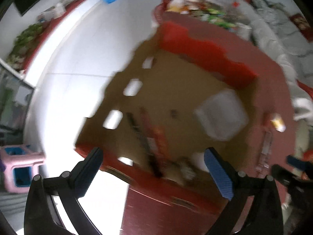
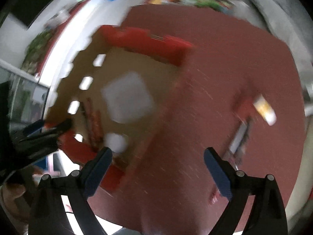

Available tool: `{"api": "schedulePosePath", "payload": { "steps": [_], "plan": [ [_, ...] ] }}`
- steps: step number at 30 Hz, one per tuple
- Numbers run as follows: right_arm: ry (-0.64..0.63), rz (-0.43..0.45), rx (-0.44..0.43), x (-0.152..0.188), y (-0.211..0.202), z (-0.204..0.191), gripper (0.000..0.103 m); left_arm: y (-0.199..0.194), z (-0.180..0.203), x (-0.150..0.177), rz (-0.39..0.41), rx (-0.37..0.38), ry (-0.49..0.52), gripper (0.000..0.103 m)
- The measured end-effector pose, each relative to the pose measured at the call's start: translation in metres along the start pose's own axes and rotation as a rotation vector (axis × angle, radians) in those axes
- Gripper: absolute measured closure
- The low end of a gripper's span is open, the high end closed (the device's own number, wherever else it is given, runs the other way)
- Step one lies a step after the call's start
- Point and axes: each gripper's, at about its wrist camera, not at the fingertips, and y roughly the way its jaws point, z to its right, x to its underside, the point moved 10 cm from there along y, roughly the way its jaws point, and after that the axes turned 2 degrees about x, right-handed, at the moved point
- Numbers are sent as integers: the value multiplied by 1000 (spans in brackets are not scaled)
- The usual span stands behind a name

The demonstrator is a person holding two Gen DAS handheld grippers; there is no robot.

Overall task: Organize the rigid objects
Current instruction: 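Move both tools back over the table toward the pens and yellow bottle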

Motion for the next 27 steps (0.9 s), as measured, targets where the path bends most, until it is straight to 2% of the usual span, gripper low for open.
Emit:
{"api": "schedulePosePath", "payload": {
  "steps": [5, 7, 9, 13, 16, 20, 23, 27],
  "plan": [
    [273, -134, 39, 71, 17, 102, 7, -24, 103, 27, 15, 182, 171, 0],
    [348, -172, 57, 95, 22, 132, 7, -27, 154, 46, -18, 249, 255, 0],
    [424, -202, 62, 118, 25, 163, 7, -19, 194, 63, -64, 276, 317, 0],
    [517, -220, 47, 145, 25, 205, 7, 28, 253, 75, -112, 202, 404, 0],
    [514, -222, 36, 157, 22, 224, 7, 73, 276, 61, -148, 132, 386, 0],
    [492, -225, 26, 169, 20, 240, 7, 121, 282, 36, -163, 68, 345, 0],
    [488, -236, 6, 177, 21, 253, 7, 145, 287, 27, -167, -3, 381, 0],
    [505, -253, -25, 183, 25, 272, 7, 162, 296, 25, -188, -36, 413, 0]
  ]
}}
